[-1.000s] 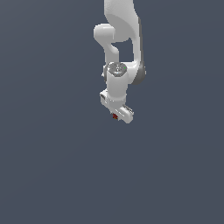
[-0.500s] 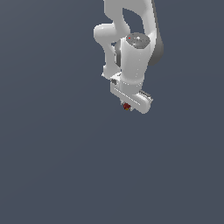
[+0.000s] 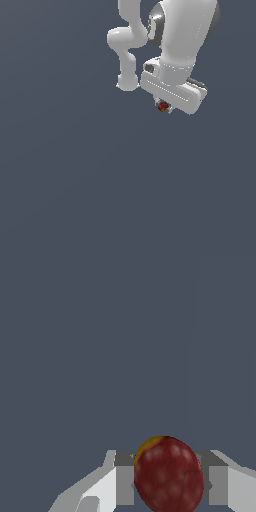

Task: Pick up the object and move it to a goal position.

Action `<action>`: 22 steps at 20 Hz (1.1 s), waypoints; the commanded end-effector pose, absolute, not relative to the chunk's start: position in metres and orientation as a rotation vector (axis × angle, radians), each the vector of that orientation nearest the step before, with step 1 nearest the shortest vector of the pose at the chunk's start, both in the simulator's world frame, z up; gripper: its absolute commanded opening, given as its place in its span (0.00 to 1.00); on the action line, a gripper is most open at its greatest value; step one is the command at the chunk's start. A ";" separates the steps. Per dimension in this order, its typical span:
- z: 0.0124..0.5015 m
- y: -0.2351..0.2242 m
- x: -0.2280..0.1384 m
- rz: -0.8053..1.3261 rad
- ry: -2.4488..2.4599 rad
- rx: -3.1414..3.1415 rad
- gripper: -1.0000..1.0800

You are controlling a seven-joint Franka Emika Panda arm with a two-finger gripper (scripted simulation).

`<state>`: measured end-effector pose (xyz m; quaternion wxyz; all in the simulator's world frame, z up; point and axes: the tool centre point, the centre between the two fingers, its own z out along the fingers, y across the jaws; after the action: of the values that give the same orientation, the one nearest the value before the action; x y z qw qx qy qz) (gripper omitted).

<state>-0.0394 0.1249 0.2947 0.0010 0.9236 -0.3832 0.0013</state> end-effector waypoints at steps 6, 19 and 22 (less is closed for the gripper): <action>0.359 0.160 -0.026 0.002 -1.203 2.901 0.00; 0.423 0.195 -0.010 0.000 -1.202 2.903 0.00; 0.429 0.199 -0.008 0.000 -1.202 2.903 0.00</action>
<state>-0.0092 0.1971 0.4255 -0.0001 0.9240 -0.3824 0.0001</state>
